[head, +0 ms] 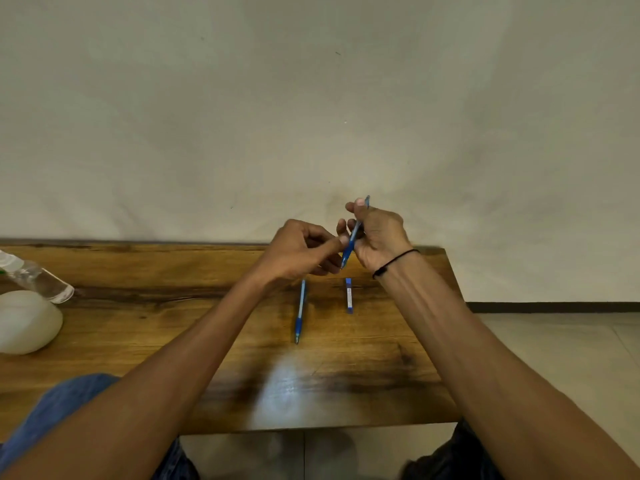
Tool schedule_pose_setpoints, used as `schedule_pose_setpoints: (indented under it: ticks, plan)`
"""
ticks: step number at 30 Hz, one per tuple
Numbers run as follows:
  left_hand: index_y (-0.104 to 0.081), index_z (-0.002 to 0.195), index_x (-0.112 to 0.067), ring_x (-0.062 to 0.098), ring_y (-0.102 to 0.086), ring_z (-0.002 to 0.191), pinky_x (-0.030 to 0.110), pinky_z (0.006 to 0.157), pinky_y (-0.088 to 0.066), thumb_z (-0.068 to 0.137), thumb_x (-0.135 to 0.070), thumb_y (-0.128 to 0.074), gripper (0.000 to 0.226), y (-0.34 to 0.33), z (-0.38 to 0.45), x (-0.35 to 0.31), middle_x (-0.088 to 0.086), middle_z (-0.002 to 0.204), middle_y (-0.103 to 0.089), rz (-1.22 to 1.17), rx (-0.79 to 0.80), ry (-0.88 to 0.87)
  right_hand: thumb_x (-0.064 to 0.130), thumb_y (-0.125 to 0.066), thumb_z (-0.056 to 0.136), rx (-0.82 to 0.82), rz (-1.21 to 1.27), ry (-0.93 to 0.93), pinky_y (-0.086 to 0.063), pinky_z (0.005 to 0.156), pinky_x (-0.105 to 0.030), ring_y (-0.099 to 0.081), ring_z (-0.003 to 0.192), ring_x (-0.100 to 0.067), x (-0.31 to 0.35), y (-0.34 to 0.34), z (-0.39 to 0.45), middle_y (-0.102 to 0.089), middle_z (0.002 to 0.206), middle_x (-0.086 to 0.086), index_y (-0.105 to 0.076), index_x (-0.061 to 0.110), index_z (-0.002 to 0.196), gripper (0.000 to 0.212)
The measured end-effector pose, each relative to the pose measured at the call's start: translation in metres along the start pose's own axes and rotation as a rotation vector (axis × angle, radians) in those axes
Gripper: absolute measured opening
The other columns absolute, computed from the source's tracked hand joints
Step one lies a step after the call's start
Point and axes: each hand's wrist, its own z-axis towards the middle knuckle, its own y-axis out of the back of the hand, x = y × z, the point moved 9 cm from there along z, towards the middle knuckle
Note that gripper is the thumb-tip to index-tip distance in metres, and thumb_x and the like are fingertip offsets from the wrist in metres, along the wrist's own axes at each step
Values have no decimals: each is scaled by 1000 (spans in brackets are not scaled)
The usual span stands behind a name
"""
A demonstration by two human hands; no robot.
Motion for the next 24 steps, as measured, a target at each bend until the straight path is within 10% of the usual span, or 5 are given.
schedule_pose_setpoints:
  ticks: [7,13,24]
  plan:
    - [-81,96,-8,20,-80,72,27,64,-63,88,-28,-83,22,4,1,24,8,79,-81,-142,-61,110,9,-72,97,-45,-313,54,-58,61,-32,-58,71,-21,-14,4,4,-62,86,-13,-68,-8,113,24]
    - [-80,90,-11,14,-80,72,29,68,-66,90,-30,-81,19,5,3,42,2,76,-81,42,-55,162,6,-86,83,-79,-673,217,-67,65,-39,-71,57,-17,-20,15,11,-75,88,-16,-70,2,98,23]
    - [-79,88,-22,10,-73,81,32,74,-58,95,-41,-73,21,27,11,69,-6,83,-78,606,-128,220,19,-85,81,-182,-1260,290,-41,59,-29,-72,97,-30,-58,32,39,-76,92,-7,-76,14,85,11]
